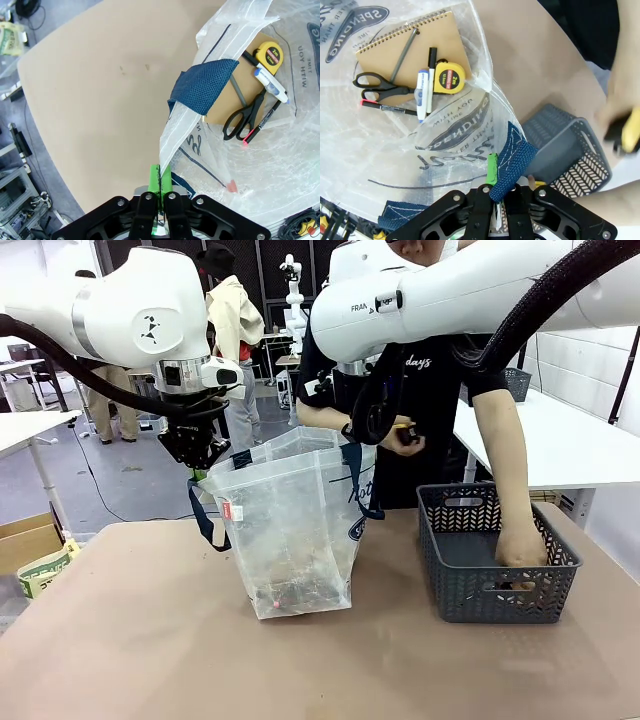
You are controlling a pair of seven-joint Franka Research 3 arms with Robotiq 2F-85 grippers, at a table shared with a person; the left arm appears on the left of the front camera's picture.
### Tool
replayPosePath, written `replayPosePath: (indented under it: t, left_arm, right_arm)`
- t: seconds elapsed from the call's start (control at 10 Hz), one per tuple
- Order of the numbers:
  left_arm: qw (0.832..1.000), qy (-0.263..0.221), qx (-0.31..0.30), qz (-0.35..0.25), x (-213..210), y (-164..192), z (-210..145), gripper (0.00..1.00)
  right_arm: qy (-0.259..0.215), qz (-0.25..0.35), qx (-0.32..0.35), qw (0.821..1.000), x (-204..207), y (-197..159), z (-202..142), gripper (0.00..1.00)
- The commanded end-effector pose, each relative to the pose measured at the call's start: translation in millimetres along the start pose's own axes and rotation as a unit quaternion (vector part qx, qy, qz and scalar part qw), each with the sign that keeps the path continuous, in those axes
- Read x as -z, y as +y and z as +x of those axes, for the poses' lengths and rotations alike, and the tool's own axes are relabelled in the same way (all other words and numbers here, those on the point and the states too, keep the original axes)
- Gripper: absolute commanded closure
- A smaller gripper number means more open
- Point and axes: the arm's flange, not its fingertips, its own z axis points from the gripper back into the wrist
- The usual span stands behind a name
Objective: Transfer purchased items from the store into the shopping bag.
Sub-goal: Move the Reusable shopping bag to the right side of the table.
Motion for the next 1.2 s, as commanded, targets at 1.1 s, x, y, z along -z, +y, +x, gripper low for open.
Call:
replayPosePath:
  t: [1.1]
  left_arm:
    - [1.0,0.0,0.0,0.003,-0.3,0.5,-1.1,1.0]
  right_arm:
    - [0.001,-0.001,0.004,1.0,0.2,-1.1,-0.7,1.0]
